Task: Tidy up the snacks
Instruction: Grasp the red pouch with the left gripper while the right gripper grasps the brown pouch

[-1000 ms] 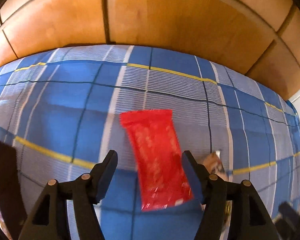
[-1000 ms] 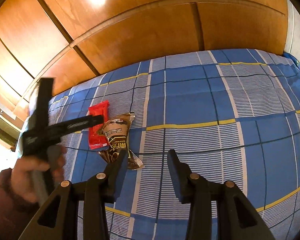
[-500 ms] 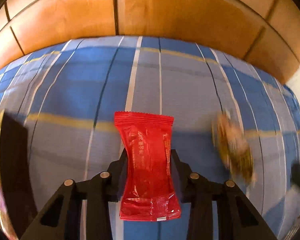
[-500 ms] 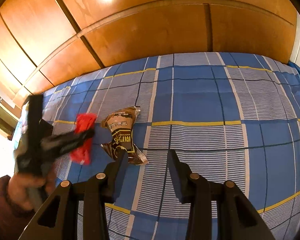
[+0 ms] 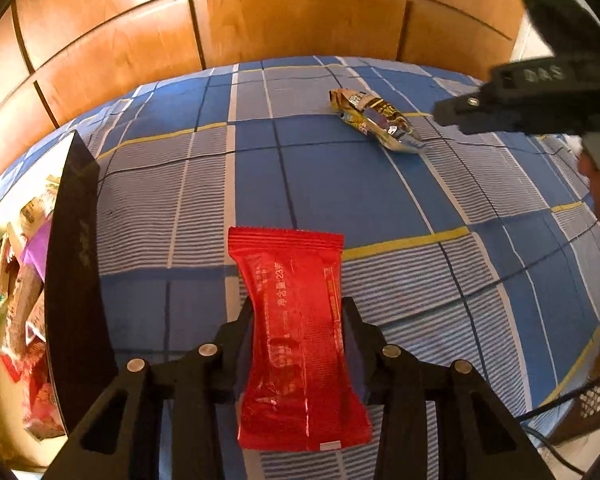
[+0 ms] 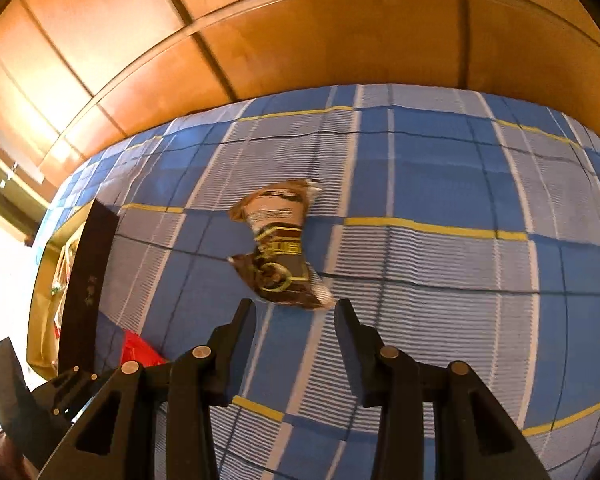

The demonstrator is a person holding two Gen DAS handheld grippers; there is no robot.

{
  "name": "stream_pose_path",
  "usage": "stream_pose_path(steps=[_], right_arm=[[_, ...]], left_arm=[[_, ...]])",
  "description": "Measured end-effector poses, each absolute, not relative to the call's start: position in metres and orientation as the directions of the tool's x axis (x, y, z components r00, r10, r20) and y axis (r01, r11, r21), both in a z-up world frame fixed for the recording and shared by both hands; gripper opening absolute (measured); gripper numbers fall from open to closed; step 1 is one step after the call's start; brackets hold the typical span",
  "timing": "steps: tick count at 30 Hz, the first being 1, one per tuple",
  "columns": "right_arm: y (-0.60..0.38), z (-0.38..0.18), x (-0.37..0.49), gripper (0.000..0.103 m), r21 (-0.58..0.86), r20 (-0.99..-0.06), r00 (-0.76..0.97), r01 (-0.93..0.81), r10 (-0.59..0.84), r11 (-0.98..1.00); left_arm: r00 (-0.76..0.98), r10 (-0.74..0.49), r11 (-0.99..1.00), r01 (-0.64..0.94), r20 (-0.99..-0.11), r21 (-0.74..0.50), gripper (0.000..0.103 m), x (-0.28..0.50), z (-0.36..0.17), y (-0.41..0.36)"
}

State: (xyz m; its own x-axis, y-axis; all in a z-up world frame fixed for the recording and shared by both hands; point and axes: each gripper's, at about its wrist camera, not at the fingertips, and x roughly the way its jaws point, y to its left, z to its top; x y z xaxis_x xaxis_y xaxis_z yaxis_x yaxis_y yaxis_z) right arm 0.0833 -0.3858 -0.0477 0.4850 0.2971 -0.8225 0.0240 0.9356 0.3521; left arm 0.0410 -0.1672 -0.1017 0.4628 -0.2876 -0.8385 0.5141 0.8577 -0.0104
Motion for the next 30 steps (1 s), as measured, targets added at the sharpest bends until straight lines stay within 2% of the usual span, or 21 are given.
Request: stream_pose_path(steps=[3,11,12,13,17,24,30], right_arm=[[-0.378,-0.047,0.102,0.051,0.348,-0.823,0.478,-0.001,0.306,0.938],[-0.348,-0.074,0.162,0.051,0.235,-0.892,0.387,-0.048,0.235,0.971],[-0.343,-0.077,0.165,0.050,0.209,-0.901,0.378,-0.060,0.216,0.976],[-0.339,-0.080,0.164,0.033,0.164,-0.910,0.377,-0.062,0.175,0.985],[-0.328,-0.074,0.140,0.030,0.125,-0.903,0.399,-0.106,0.158,0.986],[-0.314,-0.076,0.067,0.031,0.138,-0.901,0.391,-0.146,0.185,0.980],[-0.312,-0.088,0.045,0.032,0.143,-0.877,0.442,-0.134,0.188,0.981]], left_arm=[[0.464,-0.306,0.860,0.509,-0.831,-0.033,0.040,0.043,-0.103,-0.164],[0.465,-0.348,0.852,0.519,-0.814,-0.068,0.041,0.036,-0.102,-0.158],[0.469,-0.348,0.852,0.519,-0.812,-0.065,0.042,0.036,-0.102,-0.158],[0.471,-0.348,0.852,0.519,-0.810,-0.064,0.042,0.034,-0.102,-0.158],[0.470,-0.358,0.852,0.517,-0.807,-0.077,0.042,0.035,-0.102,-0.156],[0.484,-0.351,0.854,0.517,-0.802,-0.062,0.042,0.033,-0.103,-0.157],[0.486,-0.341,0.850,0.524,-0.804,-0.043,0.040,0.033,-0.102,-0.159]])
